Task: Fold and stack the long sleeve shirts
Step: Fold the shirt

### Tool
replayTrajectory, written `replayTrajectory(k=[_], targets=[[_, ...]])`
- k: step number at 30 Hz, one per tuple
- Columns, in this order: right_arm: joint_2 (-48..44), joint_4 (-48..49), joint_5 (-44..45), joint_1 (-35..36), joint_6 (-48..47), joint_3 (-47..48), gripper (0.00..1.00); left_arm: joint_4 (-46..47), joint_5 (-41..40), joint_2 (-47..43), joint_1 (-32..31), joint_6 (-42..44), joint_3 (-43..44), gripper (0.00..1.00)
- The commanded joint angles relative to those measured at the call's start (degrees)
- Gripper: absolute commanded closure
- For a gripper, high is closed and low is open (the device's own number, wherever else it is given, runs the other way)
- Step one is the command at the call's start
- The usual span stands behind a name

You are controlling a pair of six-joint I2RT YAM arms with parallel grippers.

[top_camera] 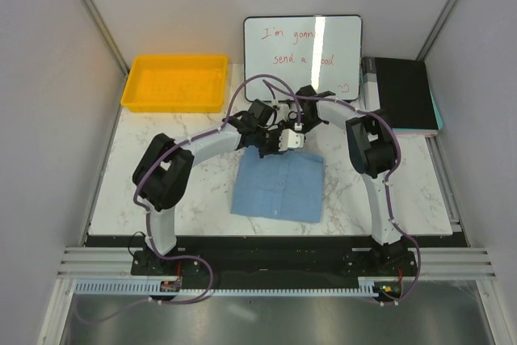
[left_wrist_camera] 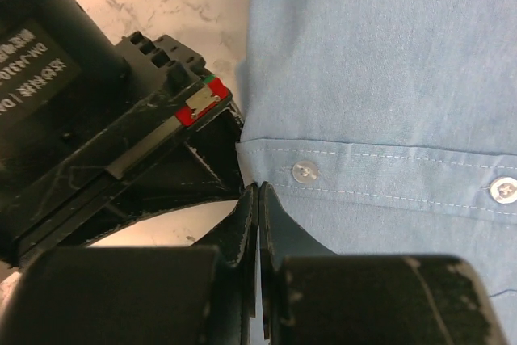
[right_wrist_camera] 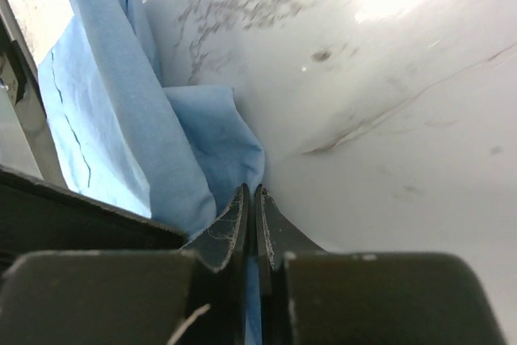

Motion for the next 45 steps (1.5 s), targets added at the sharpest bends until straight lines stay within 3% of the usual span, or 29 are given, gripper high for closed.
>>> replayTrajectory(k=[1, 4, 7, 10, 12, 16, 20, 24, 39, 45], targets=[[2.02, -0.33, -0.60, -0.12, 0.07, 5.73, 0.96, 4.23, -3.06, 1.54, 0.27, -1.46, 0.64, 0.88], [1.41, -0.24, 0.63, -0.90, 0.42, 7.41, 0.93, 4.41, -4.82, 1.10, 0.53, -2.51, 1.61, 0.70], [-1.57, 0.90, 0.72, -3.89, 2.51, 9.60, 0.83, 4.24, -4.21, -1.78, 1.85, -5.15, 1.96, 0.62], [-4.11, 0.64, 0.28, -6.97, 4.98, 12.94, 0.64, 2.66, -2.19, -5.31, 3.16, -9.01, 1.87, 0.58], [-6.14, 0.38, 0.11, -8.81, 5.25, 12.95, 0.59, -0.50, -0.35, -8.73, 5.26, -12.18, 1.70, 0.55], [-12.28, -5.84, 1.42, -11.10, 0.17, 9.79, 0.43, -7.27, 6.32, -11.82, 10.98, -13.42, 1.08, 0.38], [-16.42, -11.13, 4.85, -11.19, -8.09, 1.54, 0.36, -14.21, 9.24, -9.98, 15.20, -12.62, 1.61, 0.36], [-18.80, -11.14, 7.31, -11.10, -12.06, -5.15, 0.36, -15.19, 8.81, -6.29, 16.09, -14.47, 2.48, 0.30], [-13.80, -10.27, 10.03, -11.02, -14.09, -8.50, 0.37, -20.73, 9.60, 6.11, 16.70, -16.84, 13.56, 0.29], [-12.39, -7.98, 12.76, -10.93, -11.45, -7.53, 0.36, -22.31, 8.54, 8.48, 17.32, -16.85, 15.23, 0.48]])
